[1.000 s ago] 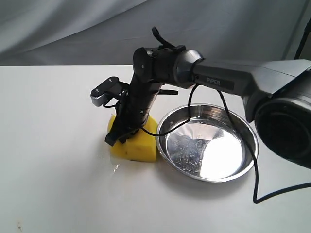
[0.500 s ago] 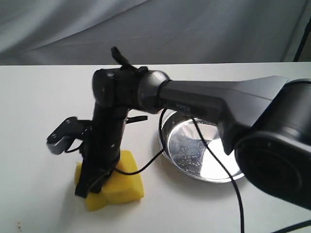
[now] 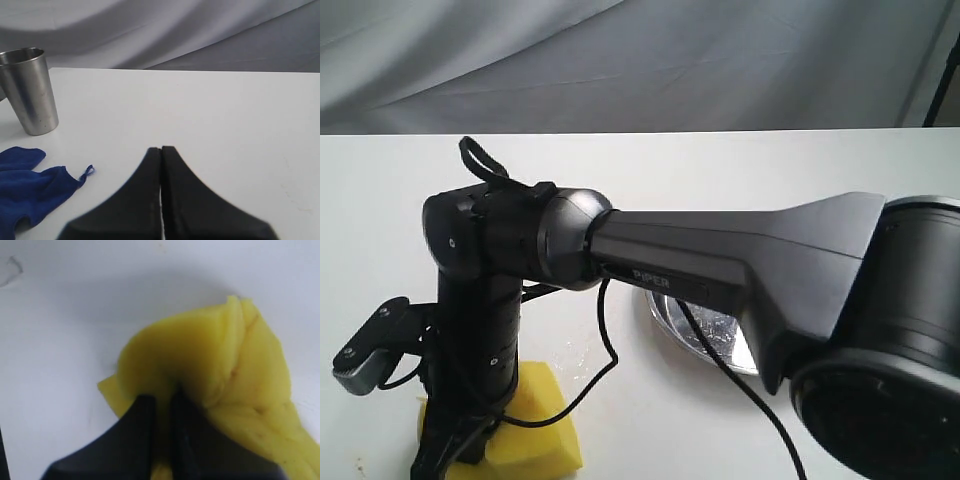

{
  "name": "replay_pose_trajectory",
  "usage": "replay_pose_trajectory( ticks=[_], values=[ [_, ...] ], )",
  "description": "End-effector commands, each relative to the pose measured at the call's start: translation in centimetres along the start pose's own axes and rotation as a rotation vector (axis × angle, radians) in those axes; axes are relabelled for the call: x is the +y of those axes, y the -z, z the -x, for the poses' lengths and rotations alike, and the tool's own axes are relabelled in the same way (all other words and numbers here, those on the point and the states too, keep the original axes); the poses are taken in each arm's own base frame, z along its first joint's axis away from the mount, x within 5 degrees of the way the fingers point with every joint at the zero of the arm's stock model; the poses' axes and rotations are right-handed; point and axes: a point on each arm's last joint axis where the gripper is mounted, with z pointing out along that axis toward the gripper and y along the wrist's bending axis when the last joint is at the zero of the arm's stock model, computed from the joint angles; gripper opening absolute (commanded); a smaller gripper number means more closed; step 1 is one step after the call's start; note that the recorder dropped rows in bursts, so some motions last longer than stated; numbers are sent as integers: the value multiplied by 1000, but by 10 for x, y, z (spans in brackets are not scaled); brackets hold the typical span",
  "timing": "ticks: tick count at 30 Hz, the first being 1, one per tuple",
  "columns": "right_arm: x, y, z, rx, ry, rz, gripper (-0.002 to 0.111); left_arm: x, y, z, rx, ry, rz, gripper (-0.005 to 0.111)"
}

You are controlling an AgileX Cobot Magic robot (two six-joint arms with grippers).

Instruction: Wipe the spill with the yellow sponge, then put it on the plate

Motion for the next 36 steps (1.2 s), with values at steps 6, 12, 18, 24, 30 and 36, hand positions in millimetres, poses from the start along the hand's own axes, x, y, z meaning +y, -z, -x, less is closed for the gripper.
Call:
replay_pose_trajectory(
  ticks=[6, 12, 18, 24, 30, 36],
  values=[
    [-31, 23, -21, 116, -167, -250, 8, 0, 0, 0, -7, 3, -4, 0],
    [-31, 23, -21, 113, -193, -253, 50, 0, 0, 0, -7, 3, -4, 0],
    [-27, 24, -19, 96, -132, -205, 76, 0, 0, 0, -7, 3, -4, 0],
    [-19, 43, -16, 51, -123, -209, 78, 0, 0, 0, -7, 3, -4, 0],
    [-8, 74, -15, -12, -106, -241, 78, 0, 0, 0, -7, 3, -4, 0],
    [0, 103, -17, -58, -87, -288, 78, 0, 0, 0, -7, 3, -4, 0]
  ],
)
